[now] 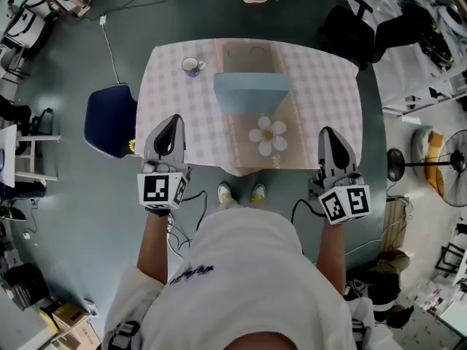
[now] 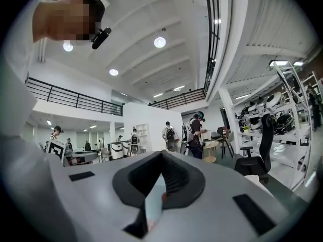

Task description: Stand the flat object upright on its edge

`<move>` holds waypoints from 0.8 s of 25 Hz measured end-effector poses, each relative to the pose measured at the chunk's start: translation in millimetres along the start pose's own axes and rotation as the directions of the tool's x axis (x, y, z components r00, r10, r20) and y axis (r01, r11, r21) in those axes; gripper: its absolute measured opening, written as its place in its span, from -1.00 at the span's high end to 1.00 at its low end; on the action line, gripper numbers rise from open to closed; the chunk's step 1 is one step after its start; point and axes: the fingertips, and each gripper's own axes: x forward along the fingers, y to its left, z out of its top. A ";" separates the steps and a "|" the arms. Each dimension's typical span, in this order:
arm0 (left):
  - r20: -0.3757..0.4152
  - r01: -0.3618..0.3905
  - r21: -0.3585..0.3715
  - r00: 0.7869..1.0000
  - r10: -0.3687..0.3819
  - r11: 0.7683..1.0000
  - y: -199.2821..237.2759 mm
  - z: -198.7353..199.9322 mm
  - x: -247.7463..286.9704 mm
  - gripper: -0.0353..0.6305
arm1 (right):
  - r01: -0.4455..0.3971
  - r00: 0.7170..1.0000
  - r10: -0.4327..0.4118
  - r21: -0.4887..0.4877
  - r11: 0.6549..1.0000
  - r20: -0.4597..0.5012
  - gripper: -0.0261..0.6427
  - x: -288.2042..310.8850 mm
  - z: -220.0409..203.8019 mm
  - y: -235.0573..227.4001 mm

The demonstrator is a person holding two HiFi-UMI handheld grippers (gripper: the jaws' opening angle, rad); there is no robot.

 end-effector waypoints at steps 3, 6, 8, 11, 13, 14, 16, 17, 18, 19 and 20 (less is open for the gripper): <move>-0.008 -0.011 -0.015 1.000 0.011 1.000 2.9 -3.6 -2.7 0.89 | 0.005 1.000 -0.005 0.015 1.000 -0.001 0.91 -2.6 -2.2 -2.8; -0.024 -0.011 -0.014 1.000 0.011 1.000 -0.1 -8.9 -2.1 0.89 | 0.011 1.000 -0.011 0.010 1.000 -0.013 0.91 -4.8 -7.0 -4.7; -0.025 -0.004 -0.010 1.000 0.004 1.000 -2.8 -11.4 -1.2 0.89 | 0.014 1.000 -0.014 -0.008 1.000 -0.022 0.91 -5.7 -9.2 -4.8; -0.033 0.005 -0.011 0.999 -0.005 1.000 -4.9 -15.5 -2.0 0.89 | 0.023 0.999 -0.024 -0.047 0.999 -0.039 0.91 -6.8 -12.9 -4.9; -0.035 0.012 -0.010 0.999 -0.012 1.000 -7.5 -16.6 -2.5 0.89 | 0.024 0.999 -0.026 -0.060 0.998 -0.043 0.91 -7.4 -14.9 -5.9; -0.035 0.015 -0.011 0.999 -0.015 1.000 -9.1 -17.1 -2.1 0.89 | 0.024 0.999 -0.027 -0.061 0.998 -0.044 0.91 -7.5 -15.8 -6.9; -0.037 0.019 -0.014 0.999 -0.020 1.000 -12.0 -18.5 -0.4 0.89 | 0.023 0.999 -0.026 -0.061 0.998 -0.045 0.91 -7.0 -17.6 -8.4; -0.038 0.021 -0.016 0.999 -0.022 1.000 -13.5 -19.2 0.3 0.89 | 0.021 0.999 -0.024 -0.063 0.998 -0.047 0.91 -6.5 -18.2 -8.4; -0.038 0.023 -0.018 0.999 -0.024 1.000 -14.9 -20.0 0.8 0.89 | 0.020 0.999 -0.023 -0.065 0.998 -0.049 0.91 -6.2 -18.6 -8.1; -0.039 0.024 -0.019 0.999 -0.025 1.000 -15.9 -20.8 0.9 0.89 | 0.019 0.998 -0.022 -0.067 0.998 -0.051 0.91 -6.0 -19.0 -7.6; -0.040 0.025 -0.021 0.999 -0.026 0.999 -16.4 -21.6 0.8 0.89 | 0.018 0.998 -0.022 -0.070 0.997 -0.053 0.92 -5.9 -19.8 -7.4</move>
